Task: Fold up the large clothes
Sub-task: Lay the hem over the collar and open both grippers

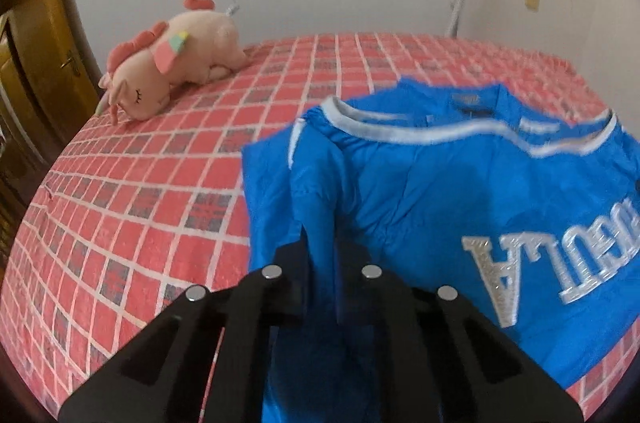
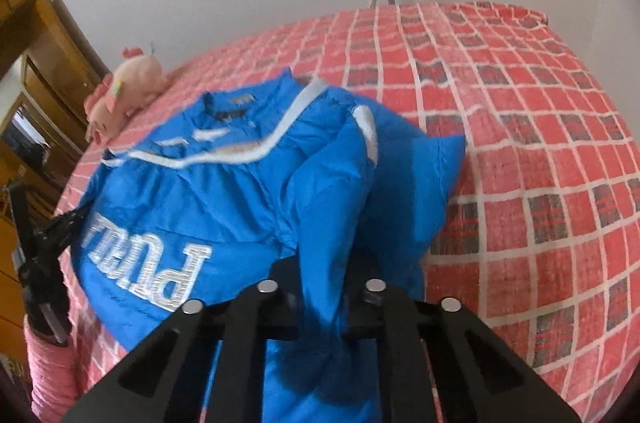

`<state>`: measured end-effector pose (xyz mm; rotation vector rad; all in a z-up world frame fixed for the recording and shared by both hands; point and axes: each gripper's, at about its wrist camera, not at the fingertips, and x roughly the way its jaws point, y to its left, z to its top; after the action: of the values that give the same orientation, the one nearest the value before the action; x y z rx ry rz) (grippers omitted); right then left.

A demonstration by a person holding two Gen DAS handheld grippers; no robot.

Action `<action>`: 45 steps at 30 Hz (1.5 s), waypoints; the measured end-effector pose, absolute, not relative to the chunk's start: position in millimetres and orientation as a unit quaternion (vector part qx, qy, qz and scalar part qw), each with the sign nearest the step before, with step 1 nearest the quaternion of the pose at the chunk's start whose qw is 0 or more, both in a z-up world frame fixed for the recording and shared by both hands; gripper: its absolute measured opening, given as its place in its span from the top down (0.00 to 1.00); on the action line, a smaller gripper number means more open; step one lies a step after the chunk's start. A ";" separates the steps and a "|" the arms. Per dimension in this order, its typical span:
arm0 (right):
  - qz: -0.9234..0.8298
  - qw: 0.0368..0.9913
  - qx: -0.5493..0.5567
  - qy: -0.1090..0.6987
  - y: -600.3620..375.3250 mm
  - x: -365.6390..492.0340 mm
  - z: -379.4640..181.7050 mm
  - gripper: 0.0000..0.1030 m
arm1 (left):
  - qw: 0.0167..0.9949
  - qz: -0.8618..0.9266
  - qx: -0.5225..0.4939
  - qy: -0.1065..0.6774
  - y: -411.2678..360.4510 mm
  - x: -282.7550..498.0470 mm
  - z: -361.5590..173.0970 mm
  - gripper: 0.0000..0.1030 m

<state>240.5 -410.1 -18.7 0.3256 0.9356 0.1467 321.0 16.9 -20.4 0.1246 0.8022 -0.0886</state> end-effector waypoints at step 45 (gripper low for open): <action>-0.025 0.886 0.181 0.426 -429.9 327.0 -42.1 0.68 | 0.910 -0.015 0.029 0.412 14.7 425.4 -43.0 0.77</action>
<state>327.0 -429.9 -42.1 0.3758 0.8865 -0.0518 425.4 14.7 -43.0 0.0594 0.8503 -0.0305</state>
